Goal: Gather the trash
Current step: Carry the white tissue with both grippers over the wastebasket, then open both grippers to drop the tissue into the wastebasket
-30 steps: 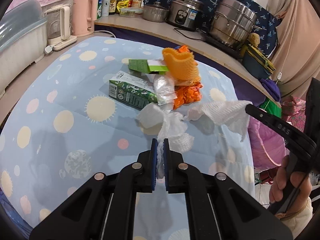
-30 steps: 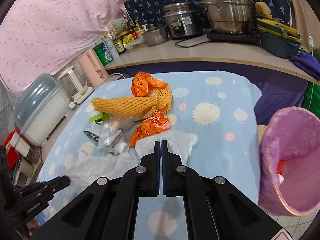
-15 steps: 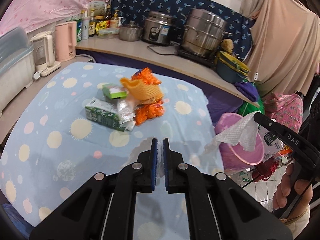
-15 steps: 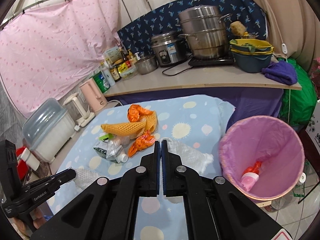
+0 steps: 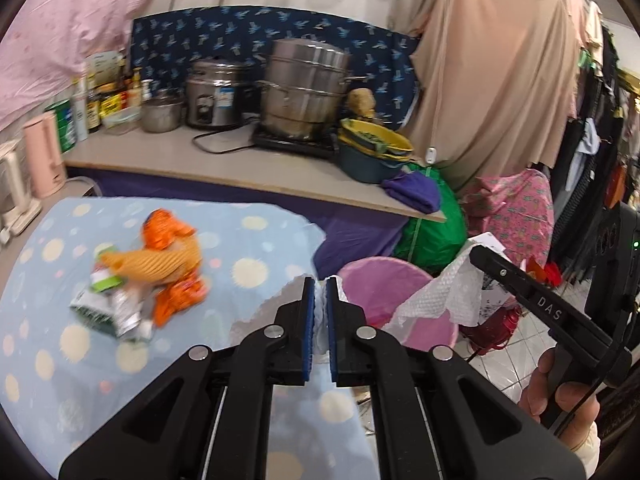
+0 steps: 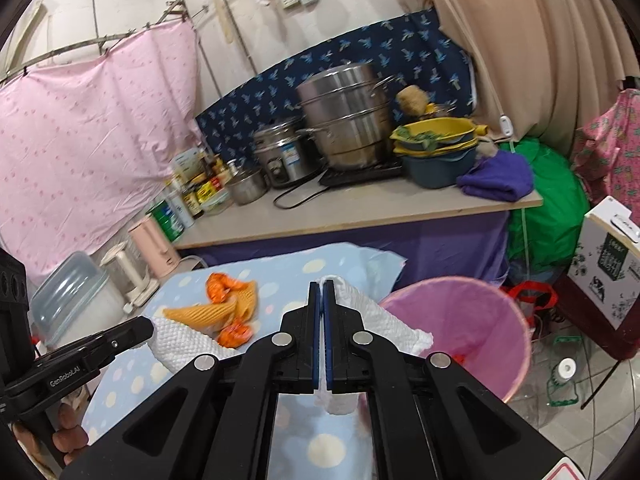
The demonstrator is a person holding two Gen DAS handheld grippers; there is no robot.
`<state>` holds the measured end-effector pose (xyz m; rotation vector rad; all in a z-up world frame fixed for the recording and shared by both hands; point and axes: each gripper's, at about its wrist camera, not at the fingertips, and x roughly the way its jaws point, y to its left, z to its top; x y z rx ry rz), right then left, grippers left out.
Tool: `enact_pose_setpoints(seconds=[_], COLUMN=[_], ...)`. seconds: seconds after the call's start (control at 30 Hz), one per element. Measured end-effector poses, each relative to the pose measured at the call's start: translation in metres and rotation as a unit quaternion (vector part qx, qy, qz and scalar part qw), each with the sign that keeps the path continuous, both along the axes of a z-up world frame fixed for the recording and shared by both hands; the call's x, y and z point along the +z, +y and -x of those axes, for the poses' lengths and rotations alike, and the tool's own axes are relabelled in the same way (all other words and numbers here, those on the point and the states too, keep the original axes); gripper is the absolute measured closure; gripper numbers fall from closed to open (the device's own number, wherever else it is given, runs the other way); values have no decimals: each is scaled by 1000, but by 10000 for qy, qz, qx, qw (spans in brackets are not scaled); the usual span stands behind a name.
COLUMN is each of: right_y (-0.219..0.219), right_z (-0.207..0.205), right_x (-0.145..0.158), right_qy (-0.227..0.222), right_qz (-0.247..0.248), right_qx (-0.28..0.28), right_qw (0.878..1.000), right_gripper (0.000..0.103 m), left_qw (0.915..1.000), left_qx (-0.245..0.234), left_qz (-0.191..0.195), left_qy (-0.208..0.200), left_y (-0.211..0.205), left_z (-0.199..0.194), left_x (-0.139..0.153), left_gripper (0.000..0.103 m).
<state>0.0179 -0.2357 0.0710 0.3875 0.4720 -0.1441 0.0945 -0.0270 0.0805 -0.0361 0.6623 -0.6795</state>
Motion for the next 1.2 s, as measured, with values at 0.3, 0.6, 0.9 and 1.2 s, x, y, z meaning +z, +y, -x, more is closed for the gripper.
enact_pose_setpoints(seconds=[0.3,0.6,0.9,1.2], right_y=[-67,-98,-111,-103], right_z=[-8,-23,-22,-15], right_x=[-20,-64,-80,-66], right_qy=[204,629,735,597], right_qz=[-332,-578,-657,-519], right_qx=[-424,-583,-880,-846], right_qw=[9983,9946,9912,9933], right_gripper=[101,101,64,63], left_qw=[9982,9945,9948,9972], left_qx=[-574,-990,-909,-622], left_qz=[35,-278,-427,-413], left_qy=[-147,176,167,28], left_y=[-91,-161,-177,-157], left_z=[-17,-36,-36,-40], left_x=[1,-40,-64,-54], left_gripper=[98,98,42,39])
